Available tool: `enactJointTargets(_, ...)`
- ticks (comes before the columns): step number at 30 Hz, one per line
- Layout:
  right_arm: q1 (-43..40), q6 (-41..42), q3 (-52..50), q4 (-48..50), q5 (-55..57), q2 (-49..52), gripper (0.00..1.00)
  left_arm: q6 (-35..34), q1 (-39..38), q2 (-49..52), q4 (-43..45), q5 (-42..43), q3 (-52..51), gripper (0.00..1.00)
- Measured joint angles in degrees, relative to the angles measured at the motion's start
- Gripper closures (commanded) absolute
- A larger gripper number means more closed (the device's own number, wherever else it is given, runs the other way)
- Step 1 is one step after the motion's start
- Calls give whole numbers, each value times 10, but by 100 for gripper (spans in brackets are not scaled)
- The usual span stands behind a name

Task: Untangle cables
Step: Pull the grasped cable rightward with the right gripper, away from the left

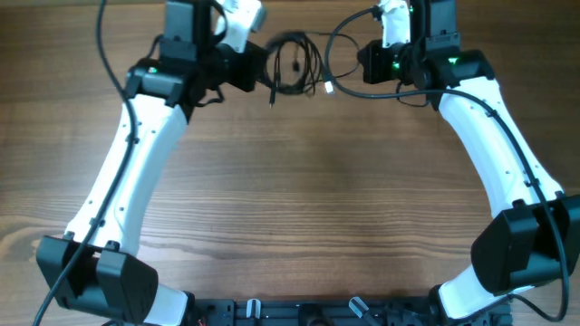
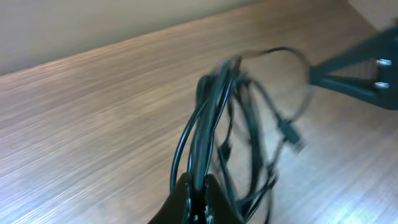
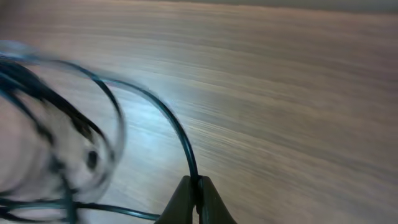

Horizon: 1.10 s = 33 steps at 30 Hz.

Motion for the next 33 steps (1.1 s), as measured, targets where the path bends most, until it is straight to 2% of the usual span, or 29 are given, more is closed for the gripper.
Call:
enactJointTargets(6,-34,27,0,-24,28,0,96,-4,57,0,-3,-2,0,95)
enactJointTargets(13,-91,36,0,-60,57,0,96,-4,89,0,-3,-2,0,95)
enactJointTargets(24,-130,35,0,-88,96,0,96,-4,148,0,5,-6,0,94)
enactJointTargets(33,-146,36,0,-106,110,0,96,-4,165,0,6,-5,0,94)
